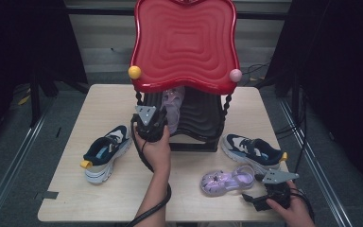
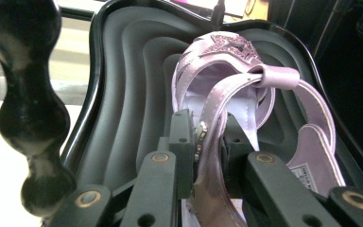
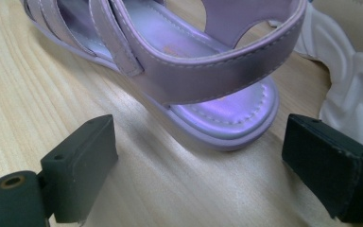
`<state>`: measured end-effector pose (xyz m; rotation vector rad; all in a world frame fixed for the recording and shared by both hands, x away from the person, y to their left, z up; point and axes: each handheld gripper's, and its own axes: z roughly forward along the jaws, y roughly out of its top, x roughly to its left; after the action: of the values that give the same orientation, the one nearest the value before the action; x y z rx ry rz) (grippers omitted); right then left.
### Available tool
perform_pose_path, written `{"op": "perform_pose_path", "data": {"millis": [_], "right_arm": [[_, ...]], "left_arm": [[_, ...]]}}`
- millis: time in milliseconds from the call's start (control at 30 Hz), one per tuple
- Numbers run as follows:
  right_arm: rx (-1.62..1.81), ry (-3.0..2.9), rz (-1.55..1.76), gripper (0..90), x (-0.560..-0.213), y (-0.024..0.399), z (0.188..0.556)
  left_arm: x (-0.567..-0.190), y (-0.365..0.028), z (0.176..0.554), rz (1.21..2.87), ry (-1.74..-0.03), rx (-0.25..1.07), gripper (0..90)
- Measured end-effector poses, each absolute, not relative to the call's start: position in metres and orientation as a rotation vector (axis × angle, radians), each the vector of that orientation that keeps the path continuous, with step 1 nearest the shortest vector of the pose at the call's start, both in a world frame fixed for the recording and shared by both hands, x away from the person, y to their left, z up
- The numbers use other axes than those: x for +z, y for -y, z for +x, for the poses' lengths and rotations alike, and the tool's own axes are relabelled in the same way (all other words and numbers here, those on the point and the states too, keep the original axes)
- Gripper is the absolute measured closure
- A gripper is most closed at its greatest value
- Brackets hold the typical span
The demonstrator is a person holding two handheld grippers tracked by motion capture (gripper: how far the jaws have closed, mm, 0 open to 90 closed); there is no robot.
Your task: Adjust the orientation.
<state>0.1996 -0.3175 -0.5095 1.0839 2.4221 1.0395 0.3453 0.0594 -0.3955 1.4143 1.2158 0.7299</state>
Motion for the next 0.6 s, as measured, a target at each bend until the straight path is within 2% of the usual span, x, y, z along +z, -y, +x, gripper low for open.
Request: {"op": "perform_pose_path", "data": {"millis": [600], "right_arm": [[1.040,-2.422,1.083,10.2,-0.510,0.318,0.200]], "left_arm": [[-0.395,-0.046,0.364,1.344,-1.248,0.743,79.1]]}}
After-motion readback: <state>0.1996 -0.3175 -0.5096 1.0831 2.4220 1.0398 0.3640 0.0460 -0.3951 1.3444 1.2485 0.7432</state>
